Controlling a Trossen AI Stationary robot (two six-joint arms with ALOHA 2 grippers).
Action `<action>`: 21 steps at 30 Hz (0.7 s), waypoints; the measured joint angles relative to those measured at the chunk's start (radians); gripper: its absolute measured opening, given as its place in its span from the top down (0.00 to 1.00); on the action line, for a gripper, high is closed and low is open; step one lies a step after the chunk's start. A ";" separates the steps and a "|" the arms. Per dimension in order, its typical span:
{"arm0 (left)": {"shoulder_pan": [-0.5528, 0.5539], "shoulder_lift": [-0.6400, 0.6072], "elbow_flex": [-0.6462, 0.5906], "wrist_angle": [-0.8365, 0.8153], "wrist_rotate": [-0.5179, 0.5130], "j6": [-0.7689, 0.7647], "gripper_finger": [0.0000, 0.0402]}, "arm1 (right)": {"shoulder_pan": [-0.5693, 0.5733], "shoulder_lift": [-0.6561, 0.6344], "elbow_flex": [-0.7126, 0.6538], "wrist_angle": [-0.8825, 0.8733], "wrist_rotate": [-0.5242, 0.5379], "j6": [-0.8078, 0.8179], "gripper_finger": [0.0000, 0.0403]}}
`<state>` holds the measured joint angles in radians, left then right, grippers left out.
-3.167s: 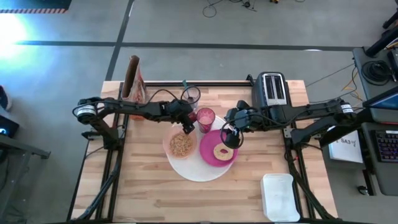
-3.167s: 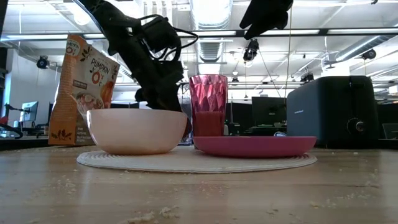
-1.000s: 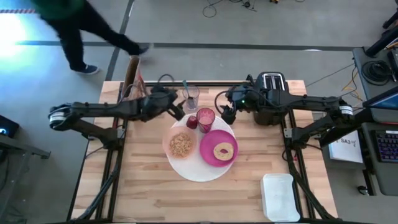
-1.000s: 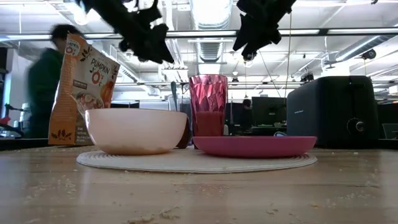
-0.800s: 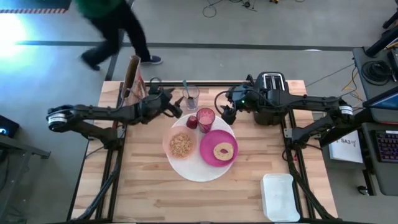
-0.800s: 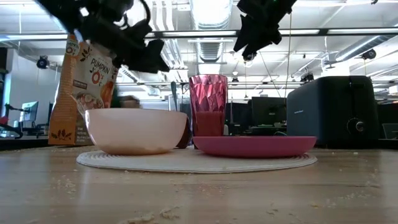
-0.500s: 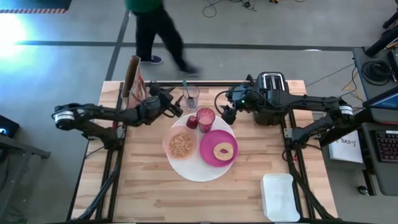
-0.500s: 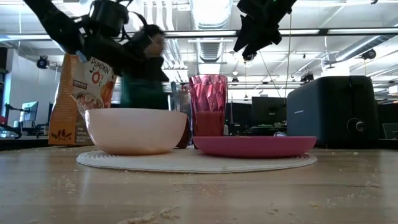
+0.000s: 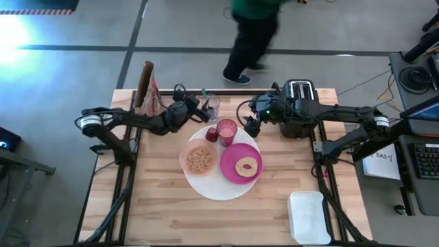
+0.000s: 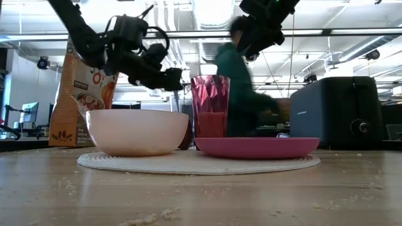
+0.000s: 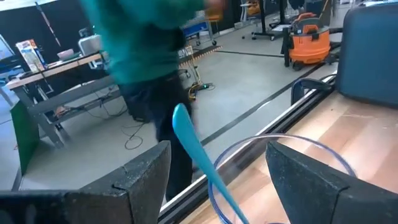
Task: Arrange a breakfast setting
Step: Put the blue spoon beside the orange bowl
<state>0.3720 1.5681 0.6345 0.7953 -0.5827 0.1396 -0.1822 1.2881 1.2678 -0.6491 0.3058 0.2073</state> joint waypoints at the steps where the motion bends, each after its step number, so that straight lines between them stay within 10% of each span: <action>1: 0.006 0.011 0.005 0.002 0.000 -0.003 0.39 | 0.000 0.000 0.000 0.000 0.000 0.000 0.38; 10: 0.041 0.093 0.071 0.026 0.052 -0.047 0.47 | 0.000 0.000 -0.010 -0.006 0.000 -0.009 0.38; 21: 0.046 0.087 0.045 0.027 0.047 -0.049 0.93 | 0.000 0.000 -0.026 -0.032 0.000 -0.010 0.38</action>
<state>0.4177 1.6554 0.6799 0.8223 -0.5362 0.0904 -0.1822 1.2884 1.2423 -0.6811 0.3060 0.1978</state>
